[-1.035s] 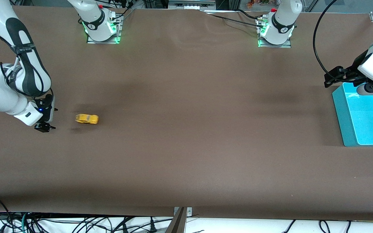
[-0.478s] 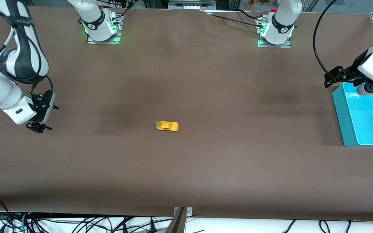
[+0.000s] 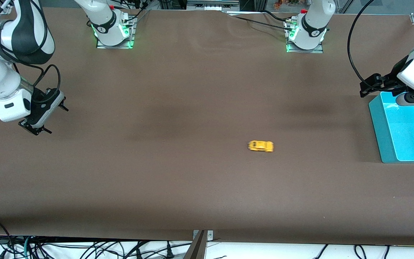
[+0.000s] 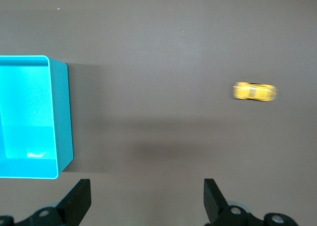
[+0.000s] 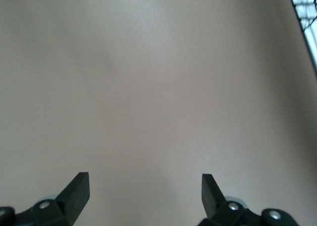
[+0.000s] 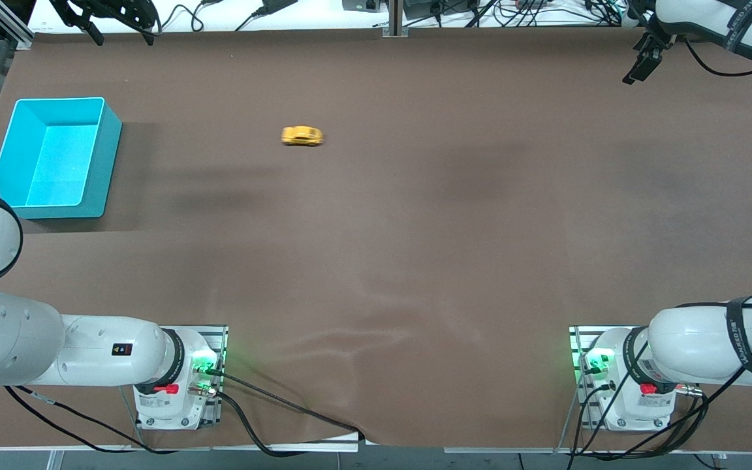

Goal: Wind and store yellow beetle car

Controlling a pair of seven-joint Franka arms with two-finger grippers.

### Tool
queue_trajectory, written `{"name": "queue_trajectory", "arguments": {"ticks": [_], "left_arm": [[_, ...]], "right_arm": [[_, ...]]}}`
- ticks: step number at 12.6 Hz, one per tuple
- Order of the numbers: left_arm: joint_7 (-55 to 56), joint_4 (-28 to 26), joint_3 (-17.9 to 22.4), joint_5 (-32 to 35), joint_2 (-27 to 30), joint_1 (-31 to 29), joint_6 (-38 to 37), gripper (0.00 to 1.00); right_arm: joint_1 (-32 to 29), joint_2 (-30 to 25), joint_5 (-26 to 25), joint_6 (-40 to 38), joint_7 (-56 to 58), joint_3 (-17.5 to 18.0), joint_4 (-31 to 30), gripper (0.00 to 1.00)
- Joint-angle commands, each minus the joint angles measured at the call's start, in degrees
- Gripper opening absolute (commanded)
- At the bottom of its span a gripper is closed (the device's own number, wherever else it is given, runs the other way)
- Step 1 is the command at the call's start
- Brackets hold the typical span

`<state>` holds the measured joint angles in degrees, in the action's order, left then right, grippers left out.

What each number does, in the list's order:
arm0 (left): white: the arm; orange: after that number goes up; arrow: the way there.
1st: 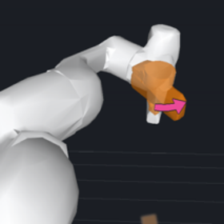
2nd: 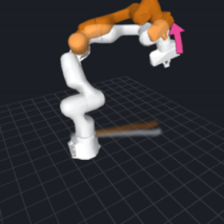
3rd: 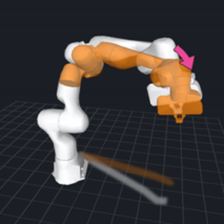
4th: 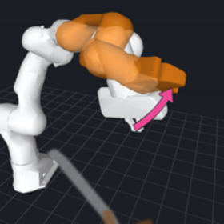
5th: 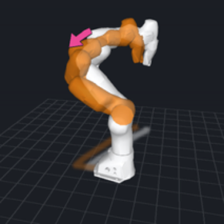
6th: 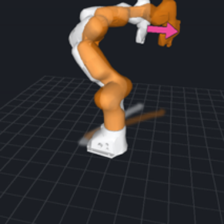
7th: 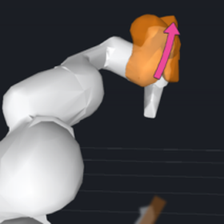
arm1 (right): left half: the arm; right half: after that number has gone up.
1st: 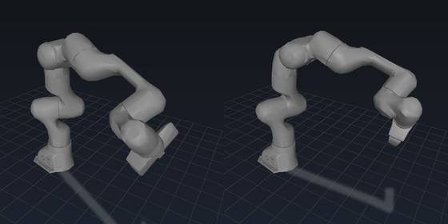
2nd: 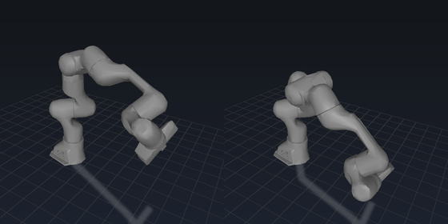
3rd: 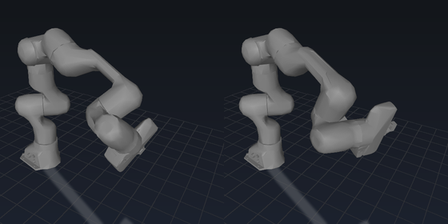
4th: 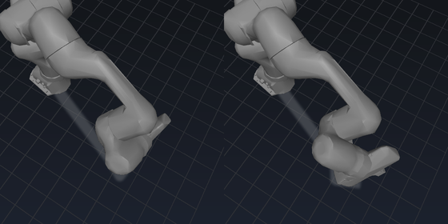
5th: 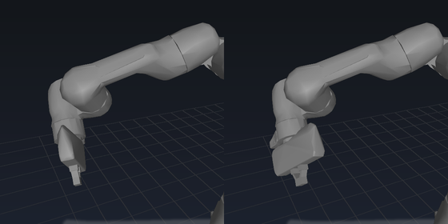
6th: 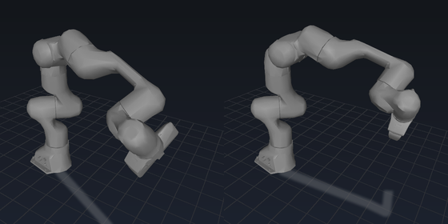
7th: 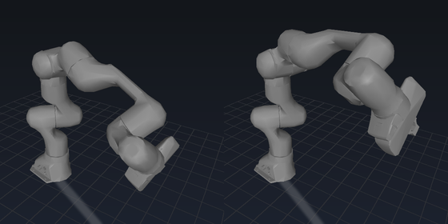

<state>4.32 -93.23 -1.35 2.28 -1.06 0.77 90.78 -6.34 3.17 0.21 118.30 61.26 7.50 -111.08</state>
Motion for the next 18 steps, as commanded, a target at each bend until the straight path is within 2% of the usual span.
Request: {"name": "queue_trajectory", "arguments": {"ticks": [1,3,6,10,13,18], "left_arm": [[-0.10,1.65,0.03,-0.61,-0.52,-0.15,-1.49,1.00],[-0.10,1.65,0.03,-0.61,-0.52,-0.15,-1.49,1.00],[-2.11,1.74,0.03,-0.61,-0.61,-0.15,-1.49,1.00],[-5.73,1.74,0.03,-0.61,-0.70,-0.59,-1.49,1.00],[-5.99,1.83,0.03,-0.61,-0.70,-0.59,-1.40,1.00],[-13.18,2.44,0.12,-0.53,-1.67,-1.47,-0.78,1.00]], "right_arm": [[1.06,-4.39,0.84,-5.17,-12.61,-0.29,-0.63,1.00],[1.77,-6.67,1.11,-7.19,-23.06,-0.64,-0.20,1.00],[2.39,-8.52,1.29,-15.80,-38.27,-1.00,4.36,1.00],[3.70,-10.64,3.04,-23.88,-51.83,-2.66,9.02,1.00],[3.70,-10.55,3.04,-26.71,-52.65,-2.84,11.32,1.00],[3.62,-10.03,2.96,-29.88,-53.09,-3.46,12.99,1.00]]}}
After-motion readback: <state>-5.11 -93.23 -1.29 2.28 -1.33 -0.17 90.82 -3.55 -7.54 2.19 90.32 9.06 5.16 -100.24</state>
